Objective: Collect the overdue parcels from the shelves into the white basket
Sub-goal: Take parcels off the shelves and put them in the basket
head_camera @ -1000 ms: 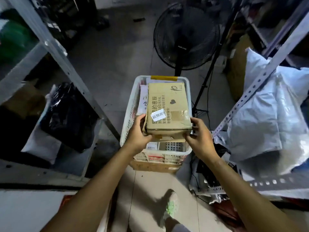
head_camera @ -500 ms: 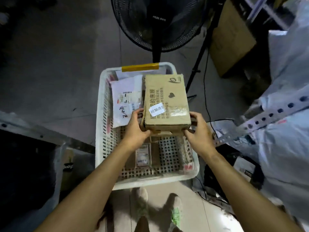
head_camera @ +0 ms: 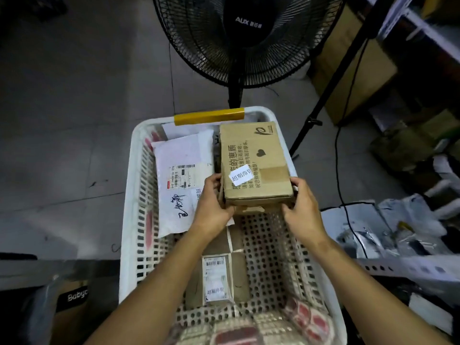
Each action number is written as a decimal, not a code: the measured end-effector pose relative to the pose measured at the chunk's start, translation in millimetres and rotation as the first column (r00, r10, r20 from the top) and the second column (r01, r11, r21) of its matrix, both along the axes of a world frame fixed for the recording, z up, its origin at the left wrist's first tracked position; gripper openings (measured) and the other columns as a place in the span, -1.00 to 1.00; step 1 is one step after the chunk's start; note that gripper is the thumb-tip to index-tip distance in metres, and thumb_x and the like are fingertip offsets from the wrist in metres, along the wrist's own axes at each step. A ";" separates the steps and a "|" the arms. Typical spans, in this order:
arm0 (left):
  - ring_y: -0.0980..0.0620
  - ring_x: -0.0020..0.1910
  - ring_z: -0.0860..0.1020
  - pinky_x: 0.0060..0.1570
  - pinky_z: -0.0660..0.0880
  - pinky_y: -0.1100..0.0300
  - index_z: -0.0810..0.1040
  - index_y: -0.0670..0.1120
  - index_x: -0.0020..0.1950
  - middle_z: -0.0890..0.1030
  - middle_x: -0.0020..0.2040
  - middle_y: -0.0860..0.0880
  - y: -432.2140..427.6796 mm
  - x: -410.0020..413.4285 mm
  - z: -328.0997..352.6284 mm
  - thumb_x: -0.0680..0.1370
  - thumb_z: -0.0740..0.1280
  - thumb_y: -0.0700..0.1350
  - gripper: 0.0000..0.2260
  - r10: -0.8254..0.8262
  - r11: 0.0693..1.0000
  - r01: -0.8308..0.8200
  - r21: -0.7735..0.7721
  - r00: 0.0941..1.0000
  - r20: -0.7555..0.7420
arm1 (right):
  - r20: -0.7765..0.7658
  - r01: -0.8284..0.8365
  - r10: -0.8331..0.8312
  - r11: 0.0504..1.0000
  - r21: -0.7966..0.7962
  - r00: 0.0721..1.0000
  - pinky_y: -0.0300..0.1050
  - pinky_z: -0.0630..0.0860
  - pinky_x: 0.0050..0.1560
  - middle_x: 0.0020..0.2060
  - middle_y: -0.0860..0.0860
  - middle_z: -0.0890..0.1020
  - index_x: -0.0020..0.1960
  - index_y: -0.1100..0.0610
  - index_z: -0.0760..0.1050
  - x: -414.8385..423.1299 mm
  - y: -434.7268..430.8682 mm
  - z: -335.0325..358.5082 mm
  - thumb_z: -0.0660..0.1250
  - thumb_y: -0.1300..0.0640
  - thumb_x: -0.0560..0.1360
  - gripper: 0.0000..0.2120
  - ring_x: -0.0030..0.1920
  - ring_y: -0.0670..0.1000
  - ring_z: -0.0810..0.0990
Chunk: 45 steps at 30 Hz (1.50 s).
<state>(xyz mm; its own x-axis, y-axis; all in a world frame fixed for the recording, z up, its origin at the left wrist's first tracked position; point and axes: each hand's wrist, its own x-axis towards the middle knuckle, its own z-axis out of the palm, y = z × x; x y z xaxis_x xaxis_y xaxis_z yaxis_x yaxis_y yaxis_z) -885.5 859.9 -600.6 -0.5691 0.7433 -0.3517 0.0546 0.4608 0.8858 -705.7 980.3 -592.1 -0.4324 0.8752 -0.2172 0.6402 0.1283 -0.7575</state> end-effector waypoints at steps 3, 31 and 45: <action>0.04 0.36 0.45 0.37 0.44 -0.04 0.20 0.23 0.37 0.46 0.28 0.11 5.2 -0.2 -8.4 0.38 0.51 -0.31 -0.23 0.014 1.000 -0.014 -0.007 1.000 -0.003 | 0.000 0.008 -0.008 1.000 -0.003 1.000 -0.01 0.49 0.31 0.29 -0.05 0.49 0.43 -0.01 0.28 -1.4 3.6 -3.2 0.36 0.38 0.48 -0.39 0.27 -0.02 0.50; 0.09 0.36 0.46 0.38 0.44 0.04 0.15 0.35 0.30 0.42 0.38 0.11 2.2 -3.0 -23.3 0.39 0.52 -0.34 -0.17 0.048 0.999 -0.047 -0.024 0.999 0.012 | 0.026 -0.021 0.020 0.998 0.061 0.999 -0.10 0.49 0.29 0.30 -0.07 0.44 0.40 0.01 0.27 -8.0 -6.1 4.3 0.34 0.41 0.49 -0.41 0.22 -0.06 0.51; 0.03 0.37 0.43 0.40 0.40 -0.03 0.16 0.14 0.43 0.41 0.39 0.01 3.0 -40.4 -58.8 0.38 0.52 -0.28 -0.21 0.025 0.989 -0.039 -0.142 0.995 -0.099 | 0.080 -0.118 0.114 0.992 0.049 0.990 -0.21 0.33 0.32 0.34 0.00 0.45 0.42 0.08 0.28 -47.8 10.3 -48.7 0.40 0.35 0.46 -0.40 0.33 0.00 0.45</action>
<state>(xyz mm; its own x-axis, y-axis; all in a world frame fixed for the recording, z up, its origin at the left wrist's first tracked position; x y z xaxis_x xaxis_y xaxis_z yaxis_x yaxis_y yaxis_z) -925.9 862.9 -659.4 -0.6282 0.6700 -0.3956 0.1201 0.5858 0.8015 -753.5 990.7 -640.8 -0.5155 0.8313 -0.2076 0.6747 0.2444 -0.6965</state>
